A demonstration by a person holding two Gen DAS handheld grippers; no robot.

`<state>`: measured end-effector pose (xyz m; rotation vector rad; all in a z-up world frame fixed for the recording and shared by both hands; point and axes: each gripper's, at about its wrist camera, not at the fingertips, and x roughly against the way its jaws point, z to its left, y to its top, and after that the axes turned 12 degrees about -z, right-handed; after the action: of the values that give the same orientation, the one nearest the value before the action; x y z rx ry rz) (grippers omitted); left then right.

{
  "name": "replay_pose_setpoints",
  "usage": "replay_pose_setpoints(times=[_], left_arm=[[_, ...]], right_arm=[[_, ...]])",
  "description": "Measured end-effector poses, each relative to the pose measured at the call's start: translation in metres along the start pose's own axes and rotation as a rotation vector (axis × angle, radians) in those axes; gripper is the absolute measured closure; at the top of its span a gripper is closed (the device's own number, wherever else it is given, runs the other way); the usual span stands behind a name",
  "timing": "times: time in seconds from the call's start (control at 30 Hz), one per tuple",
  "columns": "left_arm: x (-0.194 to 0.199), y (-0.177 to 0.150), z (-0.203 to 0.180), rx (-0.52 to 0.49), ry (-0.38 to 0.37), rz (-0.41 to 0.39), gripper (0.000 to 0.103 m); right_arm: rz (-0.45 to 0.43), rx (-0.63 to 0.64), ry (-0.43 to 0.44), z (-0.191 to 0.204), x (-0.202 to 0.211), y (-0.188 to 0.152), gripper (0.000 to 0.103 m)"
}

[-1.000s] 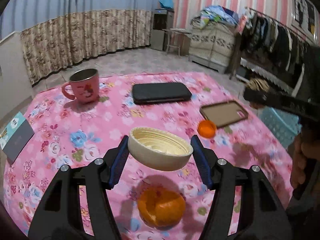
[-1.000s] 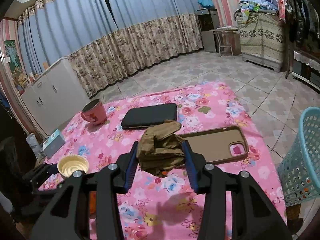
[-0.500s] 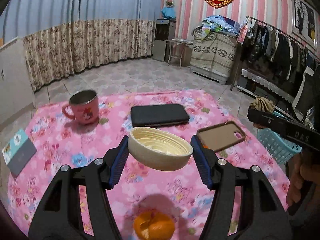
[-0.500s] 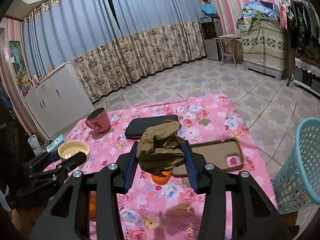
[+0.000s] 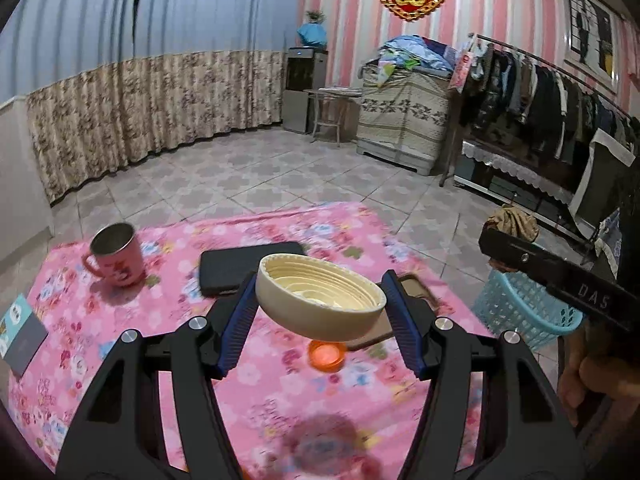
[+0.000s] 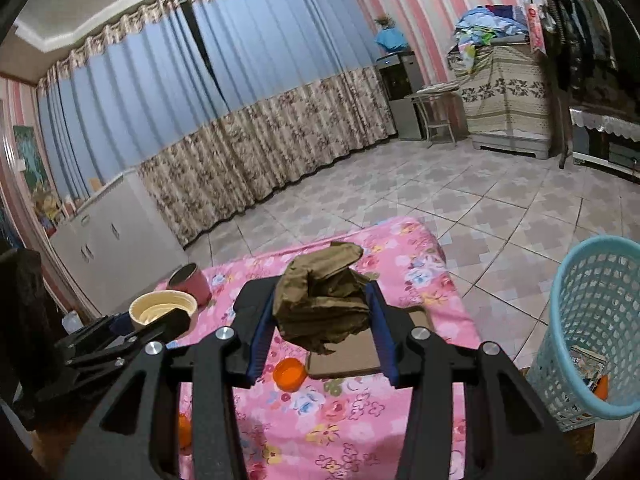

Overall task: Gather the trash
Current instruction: 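Carry the brown cloth and cream bowl over the blue basket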

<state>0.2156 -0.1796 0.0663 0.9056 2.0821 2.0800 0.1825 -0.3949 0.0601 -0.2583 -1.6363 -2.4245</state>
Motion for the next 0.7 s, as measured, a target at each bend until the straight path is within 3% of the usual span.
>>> replay_pose_setpoints(times=[0.33,0.5,0.7], left_arm=[[-0.022,0.022,-0.065,-0.019,-0.076,-0.030,0.042],[-0.050,0.027,-0.117,-0.039,-0.153,-0.022,0.042],[-0.084,0.022,-0.190,-0.088,-0.258,0.000,0.042]], right_arm=[[-0.073,-0.094,-0.116,-0.071,0.037,0.017,0.059],[-0.111,-0.094,-0.299,-0.129,0.070,0.026,0.059],[-0.114,-0.093,-0.454,-0.190,0.097,0.027,0.059]])
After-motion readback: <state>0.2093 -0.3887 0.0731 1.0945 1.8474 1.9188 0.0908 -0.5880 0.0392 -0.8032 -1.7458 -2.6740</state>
